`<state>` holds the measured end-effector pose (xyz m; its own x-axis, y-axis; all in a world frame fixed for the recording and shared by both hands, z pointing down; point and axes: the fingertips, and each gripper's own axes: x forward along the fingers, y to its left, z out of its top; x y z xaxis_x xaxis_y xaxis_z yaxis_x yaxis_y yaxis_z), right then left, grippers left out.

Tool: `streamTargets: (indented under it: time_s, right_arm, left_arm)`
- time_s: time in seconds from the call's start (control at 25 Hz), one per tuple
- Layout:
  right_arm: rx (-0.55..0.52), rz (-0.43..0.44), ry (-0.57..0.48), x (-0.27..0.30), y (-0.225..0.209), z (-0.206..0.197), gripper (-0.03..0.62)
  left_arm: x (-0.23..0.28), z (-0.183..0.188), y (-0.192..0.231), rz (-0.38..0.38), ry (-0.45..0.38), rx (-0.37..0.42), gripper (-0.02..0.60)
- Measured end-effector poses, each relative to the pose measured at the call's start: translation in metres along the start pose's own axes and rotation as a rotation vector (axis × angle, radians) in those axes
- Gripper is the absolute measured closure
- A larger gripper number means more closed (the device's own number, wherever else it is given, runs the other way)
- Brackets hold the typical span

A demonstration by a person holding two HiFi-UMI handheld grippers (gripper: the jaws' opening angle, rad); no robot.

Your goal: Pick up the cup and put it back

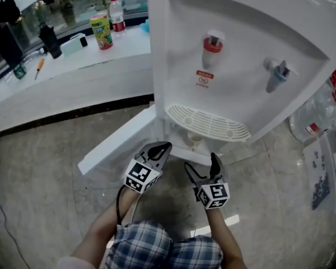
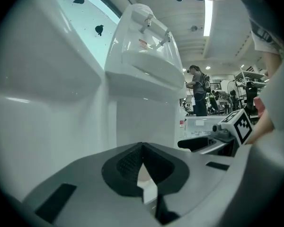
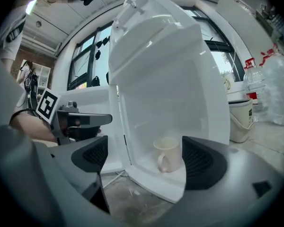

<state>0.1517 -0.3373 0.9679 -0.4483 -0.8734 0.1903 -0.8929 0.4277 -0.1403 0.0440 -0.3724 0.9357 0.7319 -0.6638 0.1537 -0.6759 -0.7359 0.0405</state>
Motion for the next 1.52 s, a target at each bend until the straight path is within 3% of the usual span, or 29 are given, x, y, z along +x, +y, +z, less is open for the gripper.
streamTargets:
  time_s: [0.48, 0.96, 1.36, 1.44, 1.52]
  right_arm:
    - [-0.085, -0.145, 0.111, 0.066, -0.025, -0.029, 0.099]
    - [-0.023, -0.247, 0.262, 0.115, -0.061, -0.067, 0.1]
    - [-0.01, -0.26, 0.282, 0.125, -0.073, -0.076, 0.103]
    - [-0.018, -0.26, 0.289, 0.127, -0.074, -0.077, 0.119]
    - [-0.029, -0.266, 0.293, 0.127, -0.076, -0.077, 0.179]
  left_arm:
    - [-0.005, -0.017, 0.001, 0.015, 0.022, -0.007, 0.557]
    - [0.001, -0.022, -0.003, 0.001, 0.024, -0.023, 0.557]
    - [-0.001, -0.025, -0.003, 0.006, 0.024, -0.025, 0.557]
    - [-0.001, -0.025, -0.001, 0.01, 0.018, -0.019, 0.557]
    - [-0.002, -0.026, -0.001, 0.012, 0.021, -0.022, 0.557]
